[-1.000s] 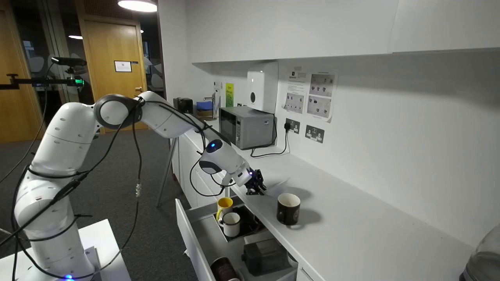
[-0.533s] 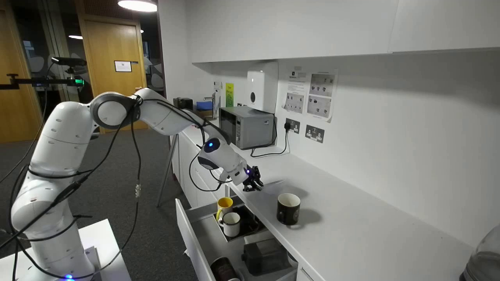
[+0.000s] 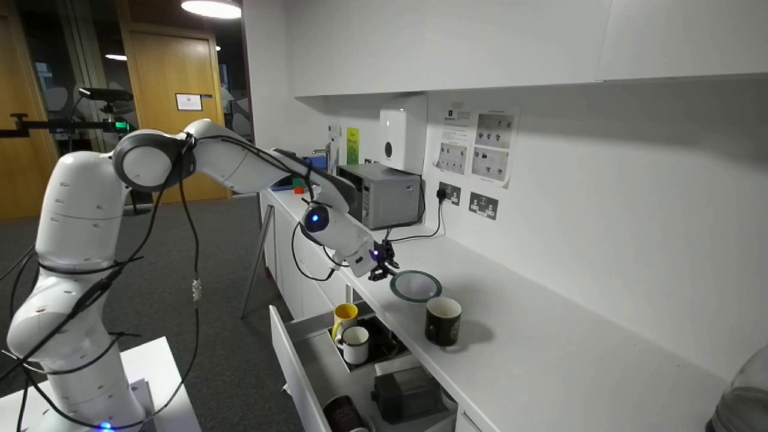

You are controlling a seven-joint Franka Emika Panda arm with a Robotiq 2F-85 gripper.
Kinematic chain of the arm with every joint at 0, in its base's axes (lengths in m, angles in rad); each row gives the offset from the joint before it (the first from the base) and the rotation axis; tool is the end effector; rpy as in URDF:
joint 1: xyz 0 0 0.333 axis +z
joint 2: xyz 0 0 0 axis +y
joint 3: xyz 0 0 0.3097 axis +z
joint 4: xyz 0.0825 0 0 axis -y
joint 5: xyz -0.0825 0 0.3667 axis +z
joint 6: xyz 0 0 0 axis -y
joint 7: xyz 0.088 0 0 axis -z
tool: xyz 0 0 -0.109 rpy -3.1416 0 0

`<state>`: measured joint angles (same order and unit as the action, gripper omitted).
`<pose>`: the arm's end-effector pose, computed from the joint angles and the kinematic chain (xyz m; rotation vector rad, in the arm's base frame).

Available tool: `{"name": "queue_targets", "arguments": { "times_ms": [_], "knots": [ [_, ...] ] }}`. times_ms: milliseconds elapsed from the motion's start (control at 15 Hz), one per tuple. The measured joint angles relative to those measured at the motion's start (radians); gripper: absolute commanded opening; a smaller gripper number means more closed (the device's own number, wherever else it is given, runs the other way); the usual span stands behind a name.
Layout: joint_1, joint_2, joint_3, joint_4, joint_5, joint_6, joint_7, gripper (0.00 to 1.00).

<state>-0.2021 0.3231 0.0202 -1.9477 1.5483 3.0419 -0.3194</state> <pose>0.5769 -0.1849 0.3527 -1.9102 1.5581 -0.9253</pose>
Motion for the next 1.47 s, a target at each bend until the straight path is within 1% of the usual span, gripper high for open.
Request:
{"name": "queue_targets", "arguments": {
  "times_ms": [200,333,733,800,933,1200,1333,1400,1467],
  "knots": [
    [-0.018,-0.026,-0.001,-0.024,0.099,-0.037,-0.097,0.05],
    [-0.026,-0.036,-0.003,-0.042,0.144,-0.054,-0.145,0.05],
    [-0.034,-0.05,-0.005,-0.089,0.203,-0.074,-0.221,0.05],
    [-0.034,-0.05,-0.005,-0.095,0.205,-0.074,-0.225,0.41],
    [-0.034,-0.05,-0.006,-0.103,0.205,-0.074,-0.226,0.53],
    [-0.034,-0.05,-0.006,-0.114,0.205,-0.074,-0.226,0.84],
    [-0.034,-0.05,-0.006,-0.118,0.205,-0.074,-0.226,0.97],
    [-0.034,-0.05,-0.006,-0.12,0.205,-0.074,-0.226,1.0],
    [-0.034,-0.05,-0.006,-0.122,0.205,-0.074,-0.226,1.0]
  ]
}}
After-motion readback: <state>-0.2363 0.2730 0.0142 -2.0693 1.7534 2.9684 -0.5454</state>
